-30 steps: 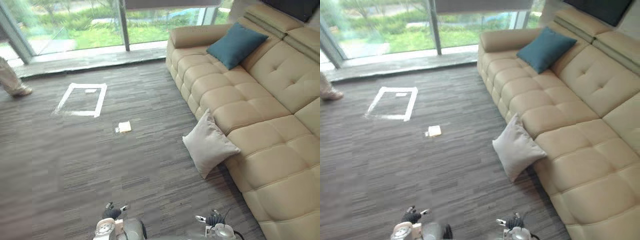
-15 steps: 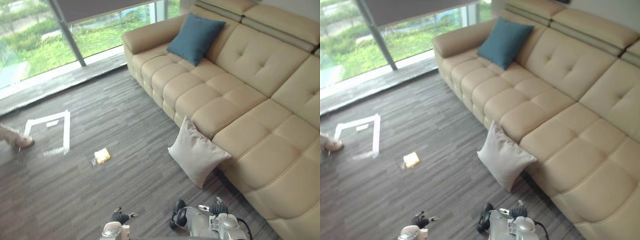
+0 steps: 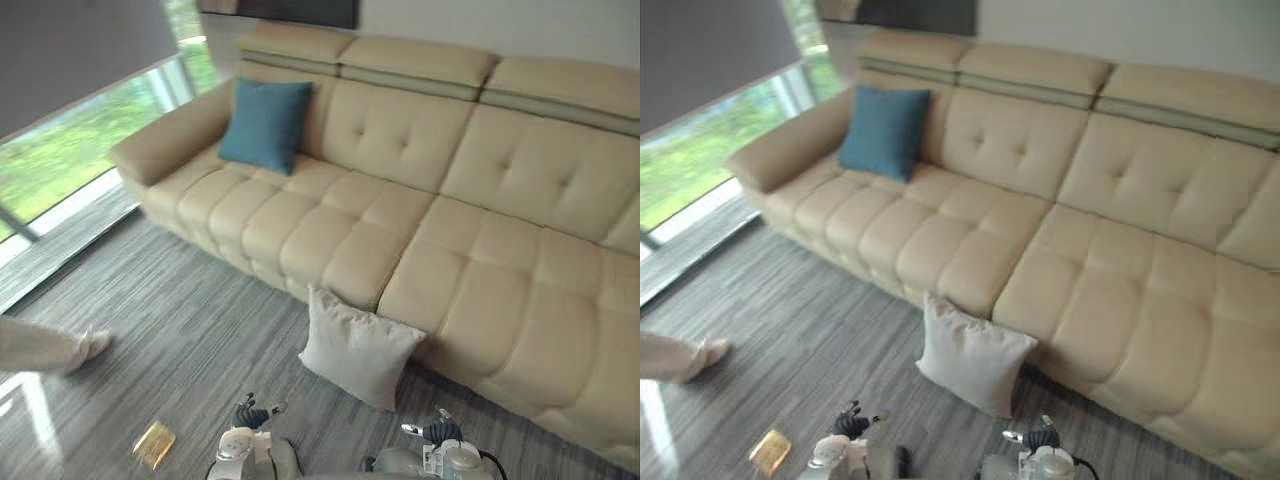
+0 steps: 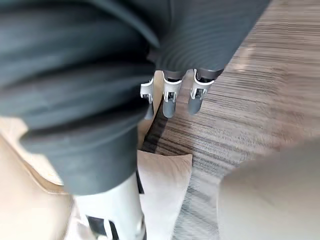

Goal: Pick up cushions and gather them together orderly.

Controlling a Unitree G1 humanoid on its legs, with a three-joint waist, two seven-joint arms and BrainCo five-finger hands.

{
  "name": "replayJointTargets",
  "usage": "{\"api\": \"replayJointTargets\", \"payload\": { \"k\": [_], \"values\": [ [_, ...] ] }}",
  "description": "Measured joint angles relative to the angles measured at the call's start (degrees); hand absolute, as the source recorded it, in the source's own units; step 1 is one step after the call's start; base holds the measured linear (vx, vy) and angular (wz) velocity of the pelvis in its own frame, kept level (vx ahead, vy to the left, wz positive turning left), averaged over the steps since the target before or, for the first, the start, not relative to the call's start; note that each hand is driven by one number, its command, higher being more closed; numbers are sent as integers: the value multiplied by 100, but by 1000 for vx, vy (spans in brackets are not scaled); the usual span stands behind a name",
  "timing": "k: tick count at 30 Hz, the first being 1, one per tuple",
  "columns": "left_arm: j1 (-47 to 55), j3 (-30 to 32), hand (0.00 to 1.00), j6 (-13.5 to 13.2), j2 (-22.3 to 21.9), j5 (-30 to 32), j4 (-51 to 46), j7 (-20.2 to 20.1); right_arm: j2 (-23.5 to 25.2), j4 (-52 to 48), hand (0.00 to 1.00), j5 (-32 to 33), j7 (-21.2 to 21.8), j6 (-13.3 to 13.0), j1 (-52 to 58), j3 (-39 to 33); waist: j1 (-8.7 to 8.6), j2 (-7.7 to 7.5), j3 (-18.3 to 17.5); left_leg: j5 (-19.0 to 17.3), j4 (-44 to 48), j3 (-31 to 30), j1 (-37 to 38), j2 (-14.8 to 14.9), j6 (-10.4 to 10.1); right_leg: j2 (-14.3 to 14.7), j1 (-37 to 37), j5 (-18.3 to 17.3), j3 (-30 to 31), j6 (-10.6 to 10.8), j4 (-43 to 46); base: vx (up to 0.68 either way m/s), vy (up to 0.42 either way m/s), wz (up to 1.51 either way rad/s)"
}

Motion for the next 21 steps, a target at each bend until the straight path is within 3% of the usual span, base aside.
{"api": "replayJointTargets", "payload": {
  "k": [1,4,6,7,9,10,11,14,16,18,19,21],
  "values": [
    [-6,-1,0,-1,8,1,2,-4,18,7,0,-2,3,9,1,0,2,-32,-12,-12,-59,93,74,-32,21,-41,-34,16,0,41,66,280,320,-81],
    [1,-69,0,13,12,10,60,-1,-16,-10,0,0,39,2,-22,-2,67,-11,1,-74,-523,761,772,-75,130,-294,-583,317,-419,495,1275,127,193,-90],
    [12,-126,0,14,22,5,143,25,-28,-31,0,13,38,-26,-25,-5,36,19,-5,-84,-754,998,1115,-81,146,-643,-772,207,-1215,317,1794,113,151,-74],
    [18,-280,0,8,64,5,205,49,-43,2,0,10,34,-50,-80,-4,-44,20,-6,-84,-961,1111,1278,-79,144,-876,-838,220,-1815,146,1672,85,54,-34],
    [-8,-408,0,13,119,3,275,45,-48,57,0,9,32,-57,-148,-7,-86,17,-5,-83,-1064,1167,1298,-104,138,-975,-915,387,-2196,32,1169,112,-19,-27],
    [-26,-489,0,12,162,2,297,32,-61,160,0,17,30,-61,-196,-9,-88,-6,6,-78,-1071,1161,1259,-189,130,-952,-880,570,-2343,-180,600,190,-97,-48],
    [-119,-512,0,24,117,7,415,21,-168,251,0,19,29,-75,-271,-19,-93,170,47,-66,-1084,1129,1260,-123,111,-773,-682,558,-2326,-290,223,181,-107,-48],
    [-126,-652,0,32,-26,66,517,-44,-349,267,0,66,31,-93,-330,-137,-149,491,91,-50,-1068,1039,1278,-51,85,-591,-536,577,-2311,-321,-67,118,-70,-23],
    [-131,-689,0,25,-58,93,492,-66,-343,326,0,73,-1,-76,-329,-243,-154,499,99,-23,-679,956,1245,45,38,-532,-257,575,-2364,-322,-277,111,-87,11],
    [-155,-702,0,6,-48,144,458,-70,-322,426,0,72,-16,-78,-324,-236,-110,409,97,-32,74,864,994,199,21,-479,-41,577,-2339,-322,-516,23,-100,-3],
    [-142,-690,0,-4,-39,191,354,-69,-267,428,0,75,-20,-64,-302,-229,-37,373,101,-197,800,802,673,379,-83,-396,71,601,-2227,-348,-697,-8,-36,-18],
    [-115,-669,0,-13,-40,192,276,-70,-268,439,0,81,-28,-60,-301,-232,-19,374,100,-423,848,559,540,407,-143,-310,84,629,-2090,-357,-783,8,12,-45]
  ]
}}
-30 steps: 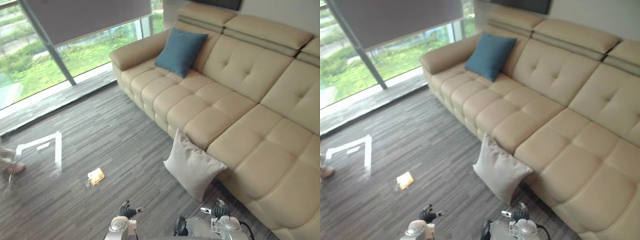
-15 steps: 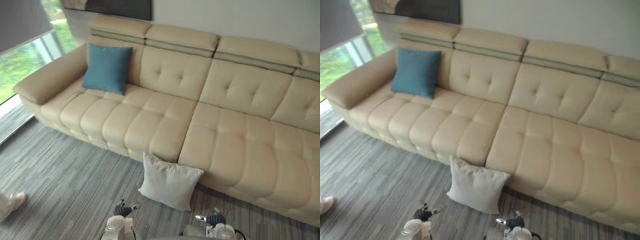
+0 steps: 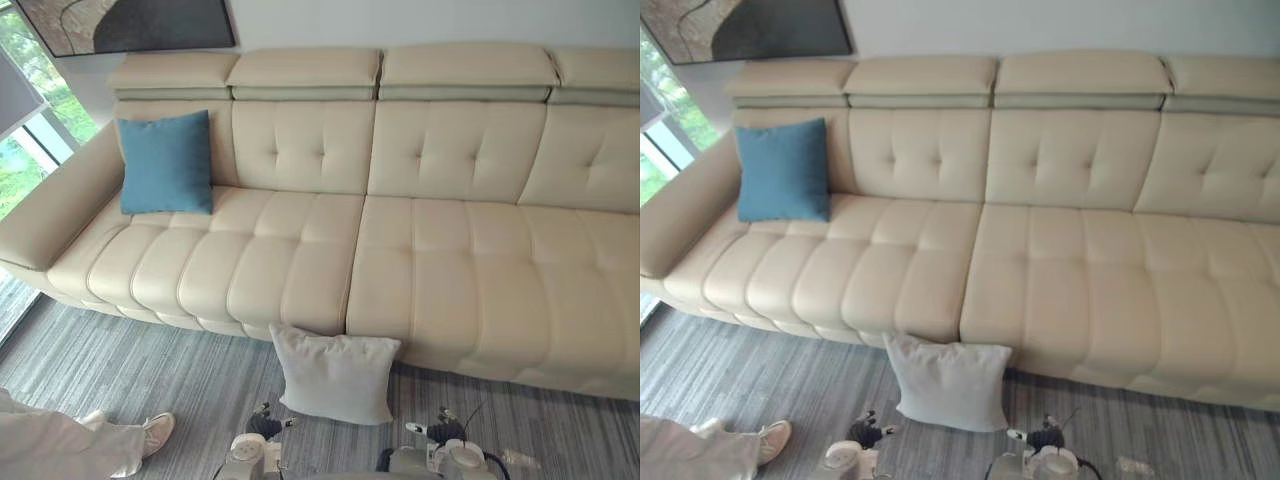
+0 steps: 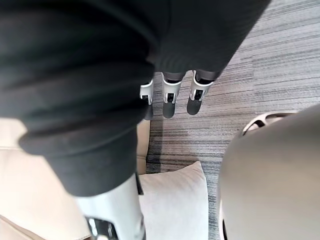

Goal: Pick up cushions and gather them together orderly.

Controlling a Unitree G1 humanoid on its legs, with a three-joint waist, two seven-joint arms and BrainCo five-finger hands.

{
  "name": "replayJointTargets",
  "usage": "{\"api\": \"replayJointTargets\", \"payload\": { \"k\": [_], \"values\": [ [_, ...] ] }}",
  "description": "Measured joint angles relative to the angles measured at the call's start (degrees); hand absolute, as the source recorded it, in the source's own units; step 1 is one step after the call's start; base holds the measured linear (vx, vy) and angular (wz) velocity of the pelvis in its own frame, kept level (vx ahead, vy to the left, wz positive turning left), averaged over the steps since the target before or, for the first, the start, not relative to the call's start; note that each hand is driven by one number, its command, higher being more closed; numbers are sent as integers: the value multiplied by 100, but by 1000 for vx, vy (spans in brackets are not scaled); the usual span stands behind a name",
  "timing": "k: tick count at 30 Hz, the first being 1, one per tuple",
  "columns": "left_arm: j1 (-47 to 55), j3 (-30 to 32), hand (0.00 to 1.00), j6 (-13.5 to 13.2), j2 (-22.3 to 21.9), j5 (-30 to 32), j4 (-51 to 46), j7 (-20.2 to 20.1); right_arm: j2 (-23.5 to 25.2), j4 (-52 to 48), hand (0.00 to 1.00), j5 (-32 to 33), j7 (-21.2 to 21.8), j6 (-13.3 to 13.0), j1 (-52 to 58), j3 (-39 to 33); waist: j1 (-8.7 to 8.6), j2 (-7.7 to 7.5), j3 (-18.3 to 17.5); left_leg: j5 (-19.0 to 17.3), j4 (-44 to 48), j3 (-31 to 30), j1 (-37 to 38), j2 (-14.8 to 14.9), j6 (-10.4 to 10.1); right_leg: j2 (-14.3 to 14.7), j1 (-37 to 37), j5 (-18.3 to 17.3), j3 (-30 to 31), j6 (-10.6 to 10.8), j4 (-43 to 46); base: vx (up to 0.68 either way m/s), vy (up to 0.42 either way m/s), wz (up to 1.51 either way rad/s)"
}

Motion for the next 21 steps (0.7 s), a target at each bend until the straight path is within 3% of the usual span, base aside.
{"api": "replayJointTargets", "payload": {
  "k": [3,4,10,18,21],
  "values": [
    [-25,11,0,-4,28,1,-50,2,37,-2,0,40,-59,-5,-2,-14,7,-110,50,29,-725,-536,-233,-173,98,15,11,49,354,74,2,39,98,-69],
    [-26,8,0,-4,27,0,-54,3,23,10,0,33,-70,-11,5,-12,24,-89,32,368,-1106,-793,-270,-222,-10,59,-3,38,497,175,68,68,172,-75],
    [21,8,0,9,152,18,110,13,266,23,0,47,-100,-20,181,-217,5,-309,-232,459,-1681,-576,163,-562,132,-87,206,291,768,443,-478,114,144,-19],
    [65,96,0,0,162,-78,111,62,238,102,0,154,-115,-25,161,-462,21,-192,-221,520,-1787,-698,316,-663,224,-98,444,299,746,457,-662,64,29,0],
    [60,298,0,0,155,-295,98,165,188,87,0,197,-164,-23,67,-451,28,-169,-92,545,-1786,-709,264,-654,218,-130,269,137,753,422,-295,-48,-24,1]
  ]
}}
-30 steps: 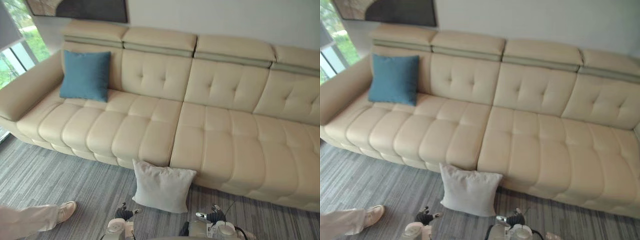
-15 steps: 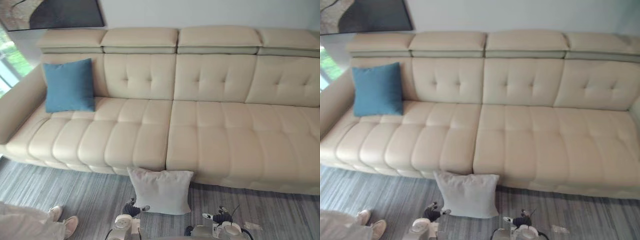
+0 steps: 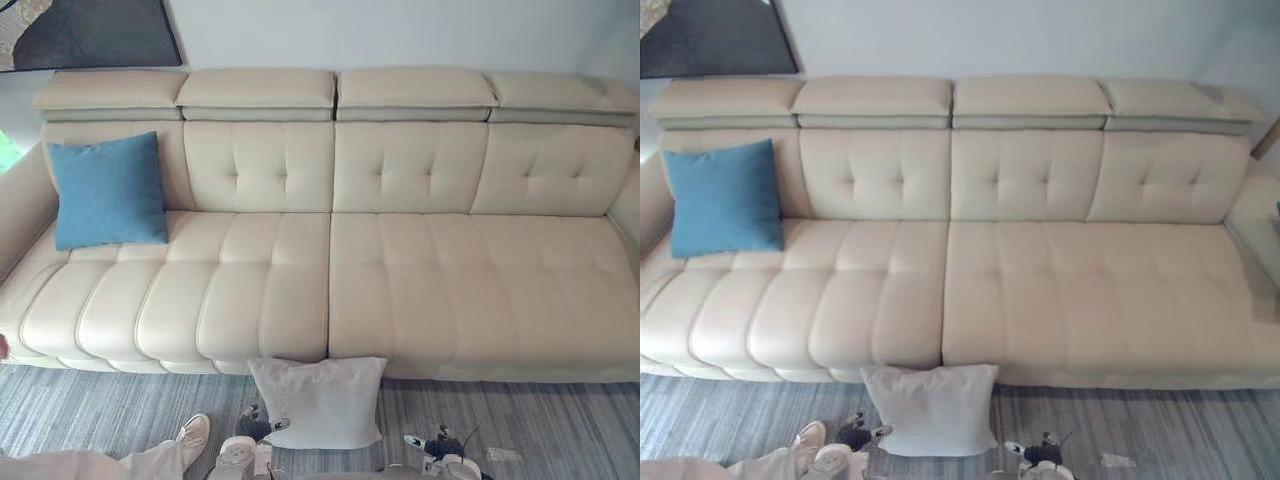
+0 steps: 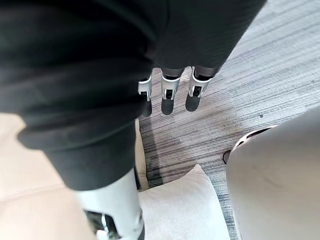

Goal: Pick up cushions and gather them together orderly.

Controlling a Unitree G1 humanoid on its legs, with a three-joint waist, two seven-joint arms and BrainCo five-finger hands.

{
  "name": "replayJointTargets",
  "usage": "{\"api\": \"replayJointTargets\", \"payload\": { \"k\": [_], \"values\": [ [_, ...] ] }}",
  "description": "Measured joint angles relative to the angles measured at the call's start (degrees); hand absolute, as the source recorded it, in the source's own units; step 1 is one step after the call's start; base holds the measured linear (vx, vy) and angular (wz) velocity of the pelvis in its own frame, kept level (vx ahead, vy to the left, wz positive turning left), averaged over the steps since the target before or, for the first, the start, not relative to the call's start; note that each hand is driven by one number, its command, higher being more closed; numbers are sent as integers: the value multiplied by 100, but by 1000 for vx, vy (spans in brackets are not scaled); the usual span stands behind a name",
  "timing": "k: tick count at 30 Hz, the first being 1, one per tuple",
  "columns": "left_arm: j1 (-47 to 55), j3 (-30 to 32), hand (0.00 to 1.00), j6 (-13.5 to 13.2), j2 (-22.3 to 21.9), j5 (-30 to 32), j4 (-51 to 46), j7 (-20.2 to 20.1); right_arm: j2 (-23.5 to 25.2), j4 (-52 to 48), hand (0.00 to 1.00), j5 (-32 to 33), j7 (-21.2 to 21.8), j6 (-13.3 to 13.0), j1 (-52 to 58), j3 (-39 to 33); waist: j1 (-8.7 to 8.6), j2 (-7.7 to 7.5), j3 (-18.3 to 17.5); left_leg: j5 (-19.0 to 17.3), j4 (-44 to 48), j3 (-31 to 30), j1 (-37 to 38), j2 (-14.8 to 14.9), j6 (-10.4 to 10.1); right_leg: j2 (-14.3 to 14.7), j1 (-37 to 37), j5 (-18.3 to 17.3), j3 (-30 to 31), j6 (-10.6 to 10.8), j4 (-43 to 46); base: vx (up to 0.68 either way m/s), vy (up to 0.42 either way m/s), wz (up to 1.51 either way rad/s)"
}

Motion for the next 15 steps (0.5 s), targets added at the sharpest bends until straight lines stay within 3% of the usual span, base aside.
{"api": "replayJointTargets", "payload": {
  "k": [3,7,9,15],
  "values": [
    [-184,116,0,7,93,-193,-133,68,4,-35,0,72,-53,-1,-141,71,91,-211,210,-54,461,-36,-685,-7,-19,-189,-874,-311,16,-48,879,-134,-89,18],
    [-667,179,0,9,229,-473,-463,288,-161,-317,0,299,-242,0,-598,266,173,-238,875,-584,2126,-259,-2464,315,-102,-161,-2223,-567,-128,-198,1918,-271,-100,26],
    [-799,191,0,7,277,-557,-621,388,-223,-491,0,409,-309,-5,-734,272,212,-267,985,-675,2473,-312,-2963,366,-105,-171,-2687,-687,-132,-191,2216,-213,-63,10],
    [-1573,296,0,-65,387,-835,-1121,614,-259,-1033,0,636,-570,-76,-1645,279,216,-295,1389,-652,3115,-397,-4341,507,-72,-188,-4012,-613,-140,-363,2758,-115,-39,0]
  ]
}}
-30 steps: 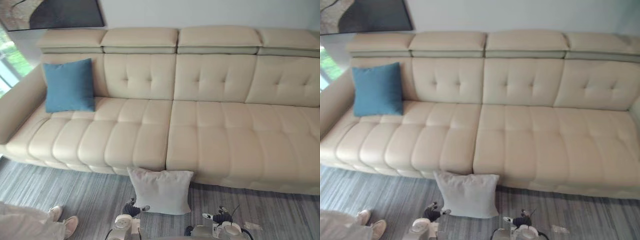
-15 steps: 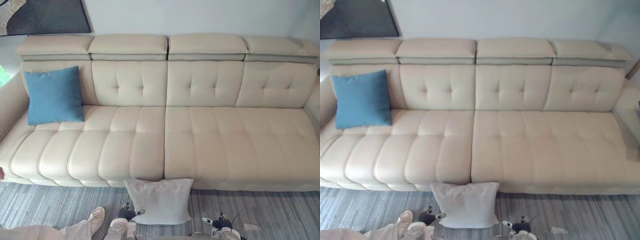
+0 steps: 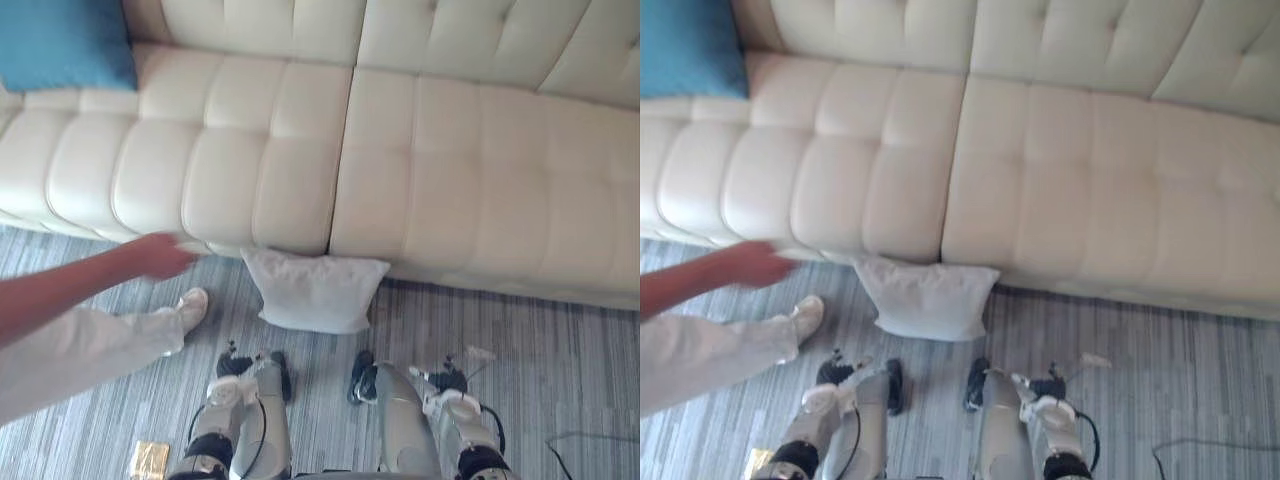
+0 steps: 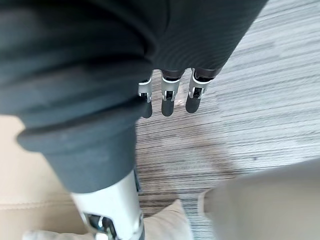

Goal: Pick up cushions and gather them together orderly.

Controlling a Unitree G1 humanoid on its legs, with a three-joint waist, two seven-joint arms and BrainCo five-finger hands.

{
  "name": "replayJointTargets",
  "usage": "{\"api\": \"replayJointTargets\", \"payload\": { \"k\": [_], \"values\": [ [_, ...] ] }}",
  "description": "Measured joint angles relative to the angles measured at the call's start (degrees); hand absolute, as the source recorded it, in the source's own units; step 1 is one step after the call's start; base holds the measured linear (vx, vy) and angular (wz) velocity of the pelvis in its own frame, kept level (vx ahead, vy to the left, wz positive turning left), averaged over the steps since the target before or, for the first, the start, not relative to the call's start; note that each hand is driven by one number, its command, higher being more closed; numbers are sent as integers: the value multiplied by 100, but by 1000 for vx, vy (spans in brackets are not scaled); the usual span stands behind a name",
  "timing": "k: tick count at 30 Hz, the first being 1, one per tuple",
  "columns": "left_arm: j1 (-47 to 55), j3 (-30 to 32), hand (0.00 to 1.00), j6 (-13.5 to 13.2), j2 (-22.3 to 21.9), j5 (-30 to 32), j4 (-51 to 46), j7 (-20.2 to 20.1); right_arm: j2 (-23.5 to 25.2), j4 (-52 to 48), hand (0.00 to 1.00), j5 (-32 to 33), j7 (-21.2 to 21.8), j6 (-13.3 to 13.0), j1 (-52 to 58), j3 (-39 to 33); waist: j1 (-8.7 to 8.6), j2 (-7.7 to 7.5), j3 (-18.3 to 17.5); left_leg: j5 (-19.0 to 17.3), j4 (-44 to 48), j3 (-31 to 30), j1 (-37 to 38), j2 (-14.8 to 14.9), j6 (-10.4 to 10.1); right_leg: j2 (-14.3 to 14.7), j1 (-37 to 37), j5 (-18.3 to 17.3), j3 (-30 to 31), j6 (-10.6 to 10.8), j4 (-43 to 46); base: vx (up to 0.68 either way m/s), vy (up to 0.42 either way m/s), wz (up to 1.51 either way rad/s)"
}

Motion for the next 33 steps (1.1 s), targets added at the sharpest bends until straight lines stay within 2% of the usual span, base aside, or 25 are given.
{"api": "replayJointTargets", "payload": {
  "k": [3,6,8,10,14,17,21,29,33],
  "values": [
    [-597,82,0,-64,-6,-122,-74,44,8,-14,0,50,-166,-1,-604,0,-21,32,190,88,157,-130,-629,1,-38,-39,-563,87,-76,-120,144,-23,-19,12],
    [-1176,84,0,-76,-4,-228,-188,128,43,-234,0,106,-312,-9,-1226,-2,-36,28,463,155,285,-215,-1173,-11,-50,-76,-1065,99,-123,-140,276,6,-11,12],
    [-1480,84,0,-77,-4,-246,-257,148,38,-235,0,120,-382,-12,-1689,-6,-50,21,502,163,380,-235,-1578,-3,-50,-78,-1453,119,-124,-165,345,24,4,4],
    [-1890,84,0,-77,5,-302,-335,238,43,-256,0,173,-471,-17,-2259,12,-57,24,743,171,416,-248,-1806,-4,-45,-81,-1676,128,-125,-174,373,17,1,2],
    [-2277,81,0,-95,-5,-340,-414,270,43,-310,0,213,-573,-16,-2826,84,-59,39,765,196,453,-256,-2169,-6,-37,-83,-2020,157,-134,-199,385,45,-6,2],
    [-2351,139,0,-166,33,-341,-456,494,12,-372,0,208,-602,-22,-2958,230,-53,42,766,238,409,-257,-2183,-28,-22,-101,-2028,157,-139,-200,359,38,-12,7],
    [-2369,132,0,-171,126,-337,-456,517,-93,-369,0,203,-605,-19,-2974,310,11,44,765,345,249,-260,-2152,-78,-25,-119,-2002,210,-144,-211,252,6,-15,7],
    [-1922,-248,0,-143,18,-264,-437,466,-118,-361,0,149,-594,-41,-2381,504,19,52,708,520,-204,-209,-1304,-150,11,-111,-1185,413,-151,-169,-167,-34,-8,0],
    [-1412,-462,0,-129,-315,-184,-281,348,31,-358,0,141,-542,-48,-1552,519,-1,77,362,557,-426,-166,-776,-173,12,-104,-694,451,-132,-153,-338,-72,-31,-4]
  ]
}}
